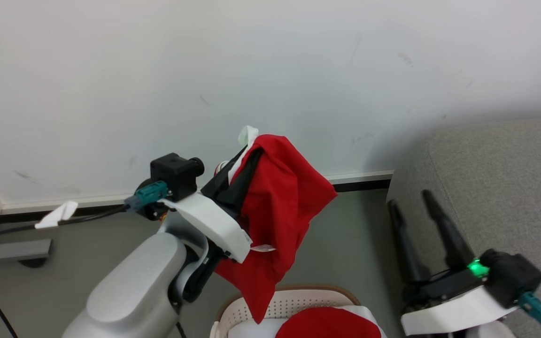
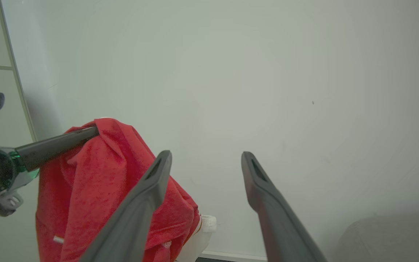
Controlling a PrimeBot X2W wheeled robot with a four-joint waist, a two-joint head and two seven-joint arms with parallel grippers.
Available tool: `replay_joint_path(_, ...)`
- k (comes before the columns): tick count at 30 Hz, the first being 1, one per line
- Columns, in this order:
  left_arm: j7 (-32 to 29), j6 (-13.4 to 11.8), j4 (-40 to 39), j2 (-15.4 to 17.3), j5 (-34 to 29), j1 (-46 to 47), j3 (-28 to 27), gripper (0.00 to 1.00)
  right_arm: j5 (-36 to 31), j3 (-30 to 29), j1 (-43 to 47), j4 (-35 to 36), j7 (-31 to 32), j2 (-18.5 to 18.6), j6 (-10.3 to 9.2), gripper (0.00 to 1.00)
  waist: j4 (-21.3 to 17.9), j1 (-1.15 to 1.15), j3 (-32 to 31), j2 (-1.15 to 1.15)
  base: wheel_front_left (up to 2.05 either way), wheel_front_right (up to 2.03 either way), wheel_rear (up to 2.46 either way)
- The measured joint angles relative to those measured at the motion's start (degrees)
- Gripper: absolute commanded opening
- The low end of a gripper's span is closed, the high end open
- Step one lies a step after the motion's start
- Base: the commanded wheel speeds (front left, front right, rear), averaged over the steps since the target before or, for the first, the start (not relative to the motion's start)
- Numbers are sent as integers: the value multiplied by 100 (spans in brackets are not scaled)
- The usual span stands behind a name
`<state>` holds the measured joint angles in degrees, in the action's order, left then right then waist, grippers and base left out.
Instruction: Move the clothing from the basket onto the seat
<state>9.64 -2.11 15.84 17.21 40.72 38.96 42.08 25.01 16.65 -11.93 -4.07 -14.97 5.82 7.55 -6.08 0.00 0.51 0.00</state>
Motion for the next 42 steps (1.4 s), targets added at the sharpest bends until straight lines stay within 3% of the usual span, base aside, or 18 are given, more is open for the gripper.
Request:
replay_joint_path(9,37,-2,307,-103,-26,-4,143,0,303,1341,-362,-401,0,-10,0,100,135,1,-55,0,0,0,0)
replay_joint_path(16,9,63,430,-305,-75,-10,399,0,436,2157,-792,-1228,1,-42,0,100,376,1,-124,0,0,0,0)
replay_joint_path(27,-159,141,170,-647,-140,-92,844,0,479,2231,-1251,-2771,0,-204,0,100,910,1,-237,0,0,0,0)
replay_joint_path(34,-320,278,36,-895,-140,-137,1158,0,903,2677,-1612,-3495,0,-186,0,100,1313,1,-262,0,0,0,0)
replay_joint_path(39,-358,334,40,-965,-137,-146,1270,0,1098,2693,-1912,-3774,0,-166,0,100,1564,1,-267,0,0,0,0)
replay_joint_path(40,-359,337,46,-972,-135,-147,1274,0,1118,2688,-1943,-3761,0,-166,0,83,1601,0,-268,0,0,0,0)
replay_joint_path(42,-359,341,68,-981,-126,-149,1268,0,1139,2689,-1980,-3708,0,-162,0,0,1659,1,-269,0,0,0,0)
